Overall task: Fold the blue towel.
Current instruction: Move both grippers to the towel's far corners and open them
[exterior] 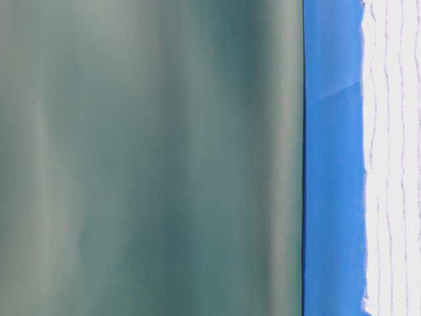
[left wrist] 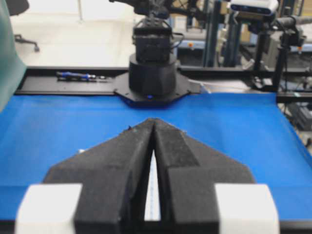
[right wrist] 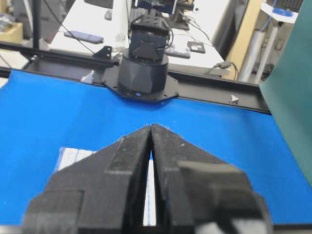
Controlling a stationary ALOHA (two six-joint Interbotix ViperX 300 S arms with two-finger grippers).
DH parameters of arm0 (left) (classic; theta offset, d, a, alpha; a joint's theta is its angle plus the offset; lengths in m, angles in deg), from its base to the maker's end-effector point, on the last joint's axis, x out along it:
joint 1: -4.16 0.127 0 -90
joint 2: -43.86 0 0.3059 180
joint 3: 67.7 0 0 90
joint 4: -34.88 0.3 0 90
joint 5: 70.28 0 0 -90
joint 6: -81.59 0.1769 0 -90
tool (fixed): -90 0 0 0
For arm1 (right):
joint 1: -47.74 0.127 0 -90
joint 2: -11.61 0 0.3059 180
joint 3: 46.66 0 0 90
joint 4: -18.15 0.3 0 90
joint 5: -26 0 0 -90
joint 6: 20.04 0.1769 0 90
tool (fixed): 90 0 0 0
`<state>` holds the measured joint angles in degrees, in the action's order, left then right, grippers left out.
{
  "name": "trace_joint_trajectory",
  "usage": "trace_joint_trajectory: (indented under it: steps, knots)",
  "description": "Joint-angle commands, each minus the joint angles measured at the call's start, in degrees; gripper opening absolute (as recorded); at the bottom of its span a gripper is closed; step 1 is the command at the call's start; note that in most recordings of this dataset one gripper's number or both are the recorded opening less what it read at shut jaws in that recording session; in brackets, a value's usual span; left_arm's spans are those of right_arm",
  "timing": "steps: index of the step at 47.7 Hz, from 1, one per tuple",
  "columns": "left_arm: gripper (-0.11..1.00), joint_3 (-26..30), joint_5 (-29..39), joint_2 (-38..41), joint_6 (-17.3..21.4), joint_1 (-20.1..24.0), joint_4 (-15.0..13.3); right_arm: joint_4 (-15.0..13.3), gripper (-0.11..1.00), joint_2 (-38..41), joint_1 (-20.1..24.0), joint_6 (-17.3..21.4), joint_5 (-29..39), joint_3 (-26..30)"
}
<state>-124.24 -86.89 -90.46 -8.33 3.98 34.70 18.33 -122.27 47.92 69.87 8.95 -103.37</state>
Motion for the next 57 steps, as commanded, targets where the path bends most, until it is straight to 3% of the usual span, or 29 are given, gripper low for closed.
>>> trace_joint_trajectory:
  steps: [1, 7, 16, 25, 31, 36, 40, 43, 57]
  knots:
    - [0.00, 1.23, -0.62, 1.32, 0.70, 0.09, -1.41, 0.09, 0.00, 0.53, -0.79, 0.18, 0.26, 1.67]
    - [0.00, 1.14, -0.88, 3.08, 0.62, 0.44, -1.67, 0.88, -0.06, 2.81, -3.43, 0.26, 2.81, 1.49]
    - [0.00, 1.05, -0.88, 8.61, -0.18, 3.34, -1.85, 2.55, -0.06, 6.68, -8.09, 0.26, 3.87, 0.79]
    - [0.03, 0.88, -1.76, 16.61, -0.26, 8.17, -1.85, 4.57, 0.01, 12.13, -12.04, 0.26, 3.87, 0.26]
    - [0.30, 0.44, -3.96, 22.24, -0.35, 11.51, -2.11, 5.89, 0.21, 17.05, -14.94, 0.26, 2.81, -0.18]
    - [0.63, 0.35, -5.89, 26.63, -0.35, 13.18, -2.29, 7.12, 0.48, 21.45, -16.96, 0.26, 1.05, -0.62]
    - [0.83, 0.35, -6.94, 30.41, -0.35, 14.50, -2.29, 7.56, 0.74, 25.22, -18.02, 0.26, -1.23, -1.32]
    - [0.83, 0.35, -8.00, 34.10, -0.35, 15.91, -2.29, 7.82, 0.84, 28.13, -18.54, 0.26, -3.60, -1.93]
    - [0.79, 0.70, -14.77, 48.25, -0.35, 21.71, -2.29, 10.81, 0.78, 41.57, -20.74, 0.18, -14.59, -3.43]
